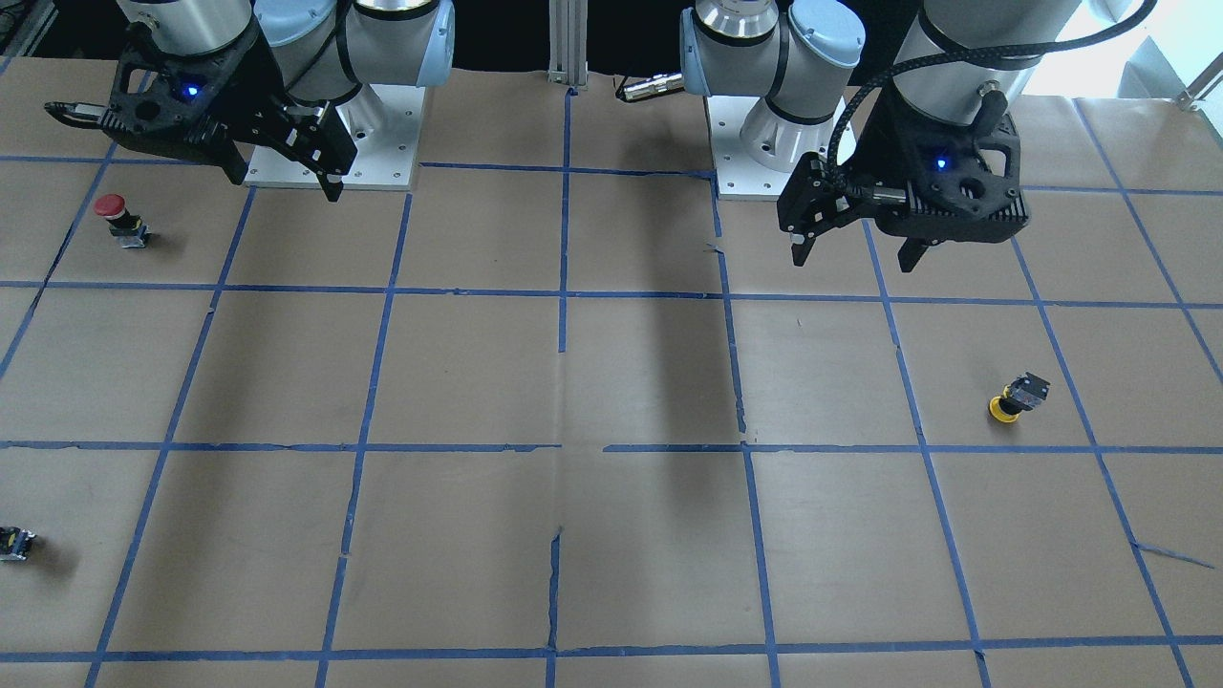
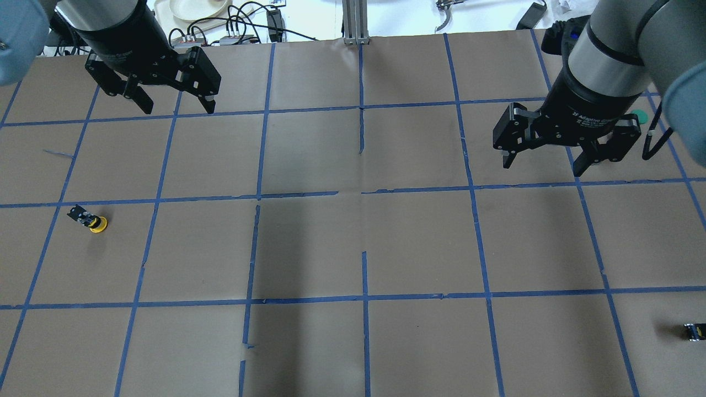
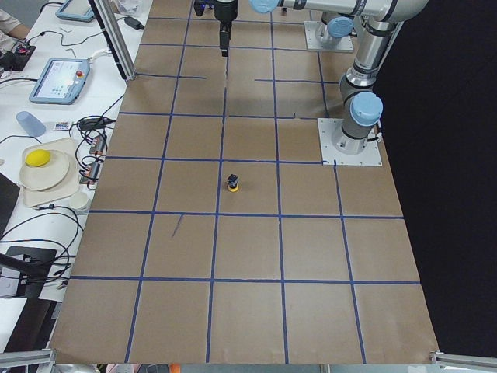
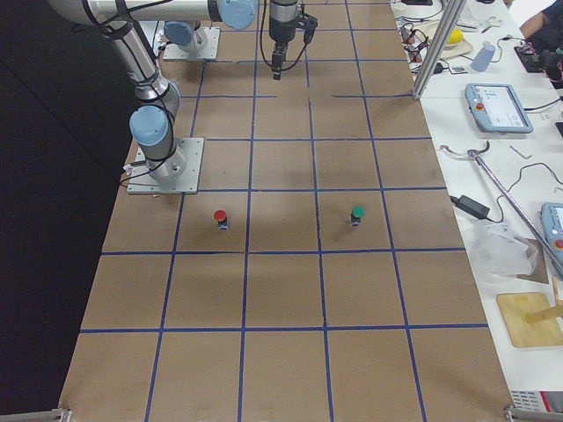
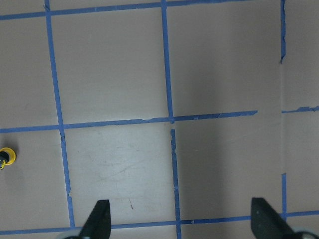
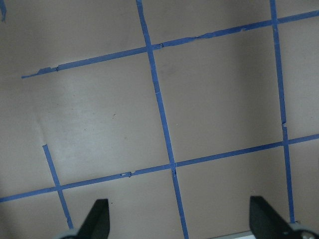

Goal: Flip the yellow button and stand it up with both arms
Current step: 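Move the left gripper toward the yellow button lying on the table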

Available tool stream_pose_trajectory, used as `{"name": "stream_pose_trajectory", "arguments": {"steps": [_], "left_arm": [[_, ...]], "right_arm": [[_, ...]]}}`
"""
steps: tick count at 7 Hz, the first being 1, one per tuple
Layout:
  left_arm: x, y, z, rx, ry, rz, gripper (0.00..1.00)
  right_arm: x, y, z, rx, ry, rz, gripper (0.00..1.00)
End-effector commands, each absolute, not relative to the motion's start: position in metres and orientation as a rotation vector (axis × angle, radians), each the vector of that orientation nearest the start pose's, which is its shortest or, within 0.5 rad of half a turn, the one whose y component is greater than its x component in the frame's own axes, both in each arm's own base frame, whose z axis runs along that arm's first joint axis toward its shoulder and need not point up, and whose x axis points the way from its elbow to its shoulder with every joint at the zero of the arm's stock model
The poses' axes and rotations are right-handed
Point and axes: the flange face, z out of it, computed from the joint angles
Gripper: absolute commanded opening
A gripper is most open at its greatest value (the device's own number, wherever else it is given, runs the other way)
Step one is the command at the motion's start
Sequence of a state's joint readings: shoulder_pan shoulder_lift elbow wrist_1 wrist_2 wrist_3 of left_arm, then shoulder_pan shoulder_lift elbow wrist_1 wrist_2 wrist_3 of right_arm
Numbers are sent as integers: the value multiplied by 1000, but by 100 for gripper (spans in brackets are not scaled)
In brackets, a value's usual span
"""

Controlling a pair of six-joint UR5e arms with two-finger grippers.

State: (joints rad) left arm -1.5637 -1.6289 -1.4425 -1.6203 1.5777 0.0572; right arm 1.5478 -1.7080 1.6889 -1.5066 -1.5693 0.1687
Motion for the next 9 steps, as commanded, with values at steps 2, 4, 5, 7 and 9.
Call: {"name": "stream_pose_trajectory", "arguments": {"steps": [2, 4, 5, 7, 9], "left_arm": [[-110, -521, 510, 51, 3126, -1, 100], [-63, -533, 494, 179, 3125, 52, 100], [-34, -541, 459, 165, 3141, 148, 100], [50, -547, 408, 184, 3169, 219, 99], [127, -548, 363, 462, 3150, 138, 99]], "right_arm": [[124, -433, 487, 301, 3126, 63, 100], [124, -433, 487, 301, 3126, 65, 100], [124, -433, 487, 301, 3128, 65, 100], [124, -433, 487, 301, 3128, 60, 100], [124, -433, 487, 301, 3128, 60, 100]]}}
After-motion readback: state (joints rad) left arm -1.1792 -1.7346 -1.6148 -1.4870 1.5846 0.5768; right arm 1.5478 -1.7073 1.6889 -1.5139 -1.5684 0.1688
